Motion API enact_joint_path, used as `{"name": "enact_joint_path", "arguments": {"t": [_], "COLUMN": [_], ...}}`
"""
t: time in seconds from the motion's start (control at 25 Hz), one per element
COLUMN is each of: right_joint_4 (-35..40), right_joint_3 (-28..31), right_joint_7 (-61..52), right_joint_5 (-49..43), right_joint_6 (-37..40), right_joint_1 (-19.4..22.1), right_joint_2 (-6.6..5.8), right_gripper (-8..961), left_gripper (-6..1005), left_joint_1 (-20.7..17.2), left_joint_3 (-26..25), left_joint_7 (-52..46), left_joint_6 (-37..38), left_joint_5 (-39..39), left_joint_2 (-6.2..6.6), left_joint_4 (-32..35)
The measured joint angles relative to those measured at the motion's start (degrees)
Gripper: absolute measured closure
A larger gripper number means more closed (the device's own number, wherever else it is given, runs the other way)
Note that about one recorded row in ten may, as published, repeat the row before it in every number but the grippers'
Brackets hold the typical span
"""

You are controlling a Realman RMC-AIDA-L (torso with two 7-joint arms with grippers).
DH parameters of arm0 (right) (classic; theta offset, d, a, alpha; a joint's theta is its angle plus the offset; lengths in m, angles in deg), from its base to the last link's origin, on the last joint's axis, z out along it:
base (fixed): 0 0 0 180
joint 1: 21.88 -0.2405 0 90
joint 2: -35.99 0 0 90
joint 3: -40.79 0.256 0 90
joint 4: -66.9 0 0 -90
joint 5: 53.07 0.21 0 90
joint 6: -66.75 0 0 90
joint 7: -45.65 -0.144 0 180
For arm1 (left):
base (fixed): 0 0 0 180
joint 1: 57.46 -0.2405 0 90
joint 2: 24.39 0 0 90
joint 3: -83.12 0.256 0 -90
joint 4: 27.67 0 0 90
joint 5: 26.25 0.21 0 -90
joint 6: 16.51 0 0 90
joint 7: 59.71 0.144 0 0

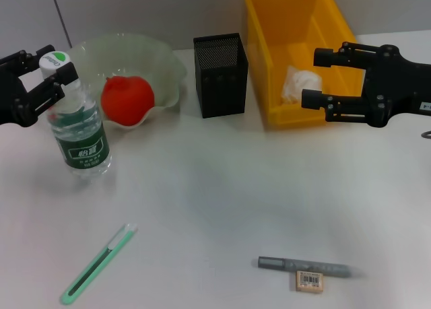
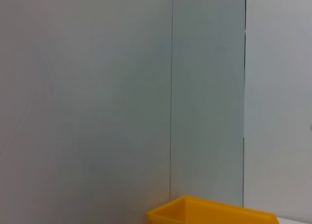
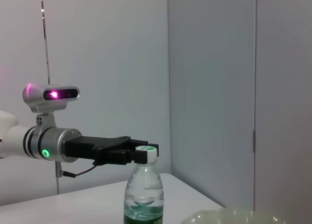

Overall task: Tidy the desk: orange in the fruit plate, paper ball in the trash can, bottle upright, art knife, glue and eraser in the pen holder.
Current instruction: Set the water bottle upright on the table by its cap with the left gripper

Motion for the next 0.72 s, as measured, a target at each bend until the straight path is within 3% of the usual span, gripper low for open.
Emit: {"name": "enact_joint_path", "arguments": {"t": [0.44,0.72], "right_joint_4": [0.1,0.3], "right_joint_3": [0.1,-0.1], "right_joint_7": [-0.1,-0.7], "right_joint_5": [-2.0,-3.1], "right_joint_6": [-0.6,-1.5], "right_joint_1": [-1.1,-1.8], "right_joint_2": [0.0,0.0], "right_gripper": [197,197], "left_gripper": [569,569], "left_joint_1": [0.8,0.8], "left_joint_3": [0.7,0.4], "left_joint_7": [1.8,2.0], "left_joint_6": [-4.6,-5.3], "left_joint_5": [1.3,1.4], "left_joint_2": [-1.35,-1.42], "left_joint_4": [-1.9,-2.6]}}
